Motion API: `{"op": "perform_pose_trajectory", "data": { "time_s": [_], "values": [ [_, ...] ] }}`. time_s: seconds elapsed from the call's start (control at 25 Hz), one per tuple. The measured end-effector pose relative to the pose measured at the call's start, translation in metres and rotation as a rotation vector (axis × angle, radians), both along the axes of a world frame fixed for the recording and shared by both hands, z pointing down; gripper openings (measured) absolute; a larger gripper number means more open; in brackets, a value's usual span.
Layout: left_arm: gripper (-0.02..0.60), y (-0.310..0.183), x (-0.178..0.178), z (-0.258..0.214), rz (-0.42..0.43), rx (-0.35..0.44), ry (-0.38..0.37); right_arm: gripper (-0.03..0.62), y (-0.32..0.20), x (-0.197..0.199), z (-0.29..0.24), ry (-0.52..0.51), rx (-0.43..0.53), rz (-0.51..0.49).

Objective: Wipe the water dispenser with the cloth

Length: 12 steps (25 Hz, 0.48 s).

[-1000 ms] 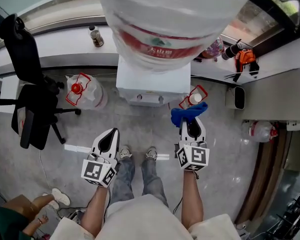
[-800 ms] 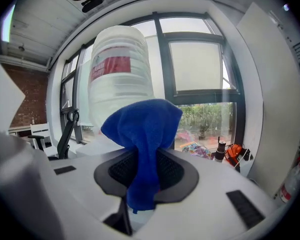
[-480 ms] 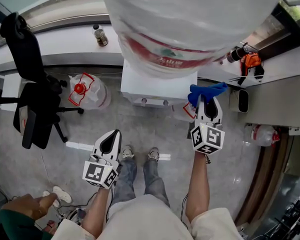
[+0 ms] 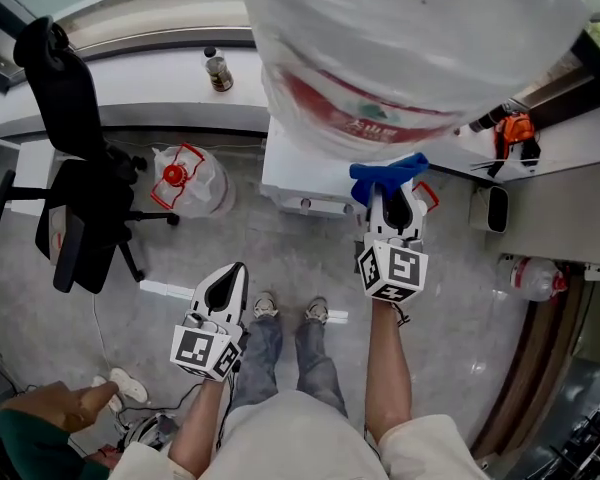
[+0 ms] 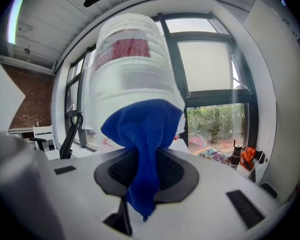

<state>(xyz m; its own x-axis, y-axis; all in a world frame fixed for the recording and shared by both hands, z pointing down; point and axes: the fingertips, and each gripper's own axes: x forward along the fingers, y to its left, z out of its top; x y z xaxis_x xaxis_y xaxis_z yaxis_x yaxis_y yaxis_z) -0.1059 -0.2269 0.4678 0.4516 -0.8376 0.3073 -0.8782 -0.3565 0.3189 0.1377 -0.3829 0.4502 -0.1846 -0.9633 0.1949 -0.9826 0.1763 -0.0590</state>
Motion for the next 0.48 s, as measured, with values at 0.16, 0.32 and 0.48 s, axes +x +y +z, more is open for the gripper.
{"op": "perform_pose_trajectory", "data": {
  "time_s": [0.16,0.32,0.48],
  "values": [
    [0.011,0.007,-0.014,0.000,-0.016,-0.004,0.003,0.103,0.003,-0.039,0.003,-0.035,-0.004,-0.024],
    [0.011,0.012,-0.028,0.003,-0.038,-0.010,0.017,0.103,0.005,-0.075,0.009,-0.047,-0.016,-0.054],
    [0.011,0.017,-0.048,0.007,-0.063,-0.015,0.028,0.103,0.009,-0.106,0.019,-0.050,-0.039,-0.076]
  ]
}}
